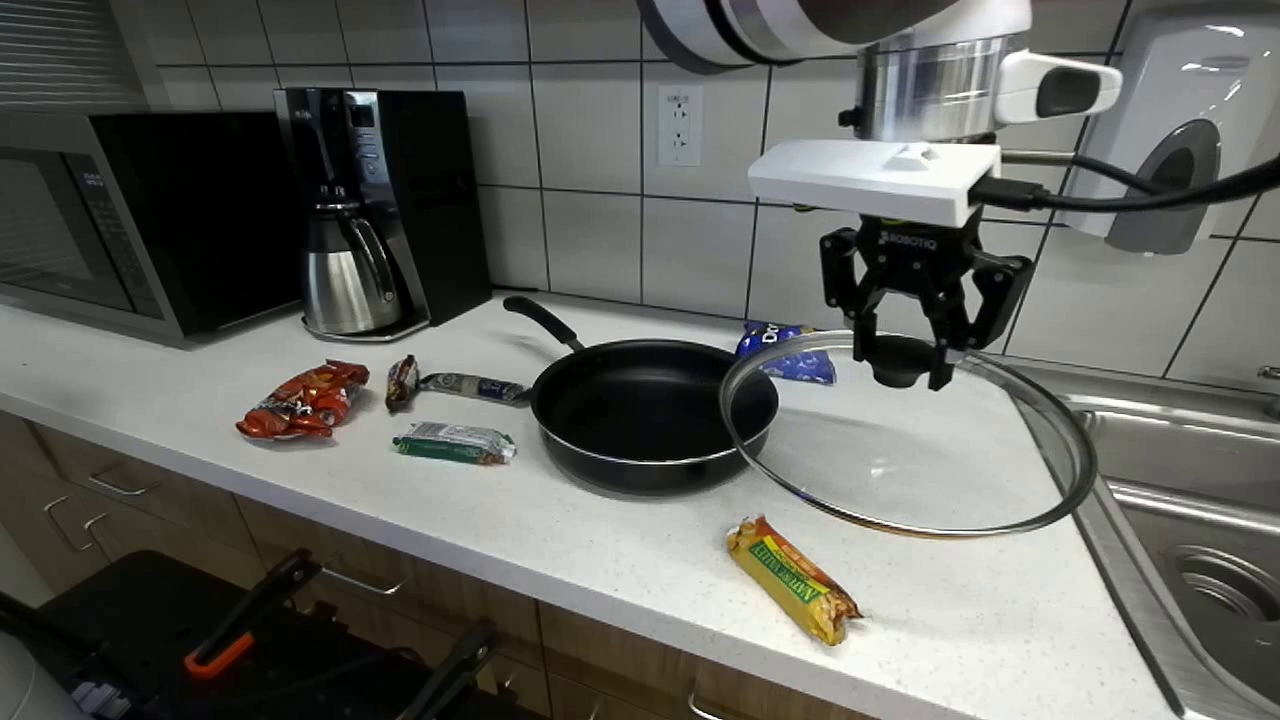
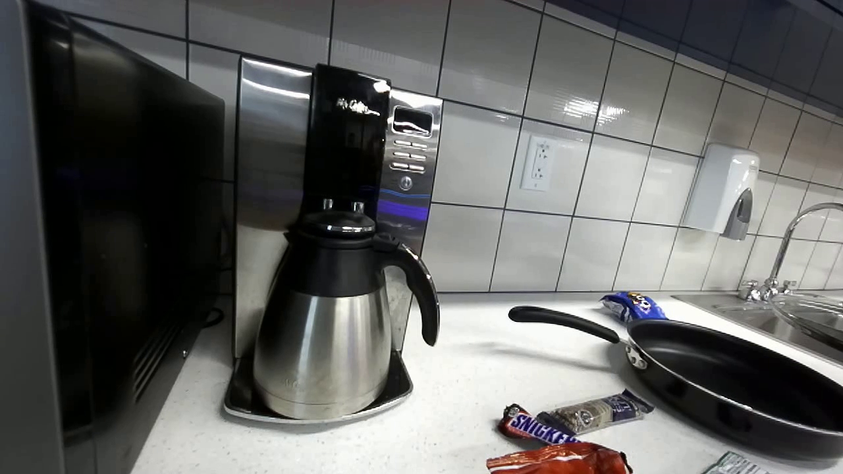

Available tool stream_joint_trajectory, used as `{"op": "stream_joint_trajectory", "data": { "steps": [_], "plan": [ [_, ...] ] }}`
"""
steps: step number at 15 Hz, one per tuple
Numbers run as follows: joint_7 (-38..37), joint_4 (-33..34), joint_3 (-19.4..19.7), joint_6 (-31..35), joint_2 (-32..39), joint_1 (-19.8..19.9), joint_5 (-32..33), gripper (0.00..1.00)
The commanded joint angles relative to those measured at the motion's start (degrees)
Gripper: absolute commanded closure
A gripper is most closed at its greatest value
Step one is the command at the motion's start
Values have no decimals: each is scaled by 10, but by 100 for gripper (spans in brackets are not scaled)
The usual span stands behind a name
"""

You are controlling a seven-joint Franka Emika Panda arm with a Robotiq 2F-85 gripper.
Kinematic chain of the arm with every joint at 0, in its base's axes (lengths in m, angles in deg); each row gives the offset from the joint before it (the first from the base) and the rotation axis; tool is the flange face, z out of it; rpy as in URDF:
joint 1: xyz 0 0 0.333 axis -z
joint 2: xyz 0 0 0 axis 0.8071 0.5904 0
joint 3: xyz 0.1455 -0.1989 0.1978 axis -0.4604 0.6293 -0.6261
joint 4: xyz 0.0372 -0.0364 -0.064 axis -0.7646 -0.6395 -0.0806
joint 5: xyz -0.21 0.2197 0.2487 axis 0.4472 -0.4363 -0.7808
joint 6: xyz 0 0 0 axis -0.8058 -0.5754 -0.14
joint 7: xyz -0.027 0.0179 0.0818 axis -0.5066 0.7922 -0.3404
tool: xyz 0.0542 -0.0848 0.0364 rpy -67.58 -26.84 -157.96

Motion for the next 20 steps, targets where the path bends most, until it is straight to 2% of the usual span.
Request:
{"op": "stream_joint_trajectory", "data": {
  "steps": [1, 5, 9, 12, 16, 20],
  "plan": [
    [32, 68, -1, -19, 43, 26, -31, 61],
    [26, 115, -4, -11, 96, 46, -39, 61],
    [40, 160, -22, -15, 141, 77, -87, 61],
    [23, 192, -30, -19, 174, 89, -104, 61],
    [6, 219, -39, -20, 205, 99, -119, 61],
    [-2, 233, -39, -15, 222, 98, -106, 61]
  ]
}}
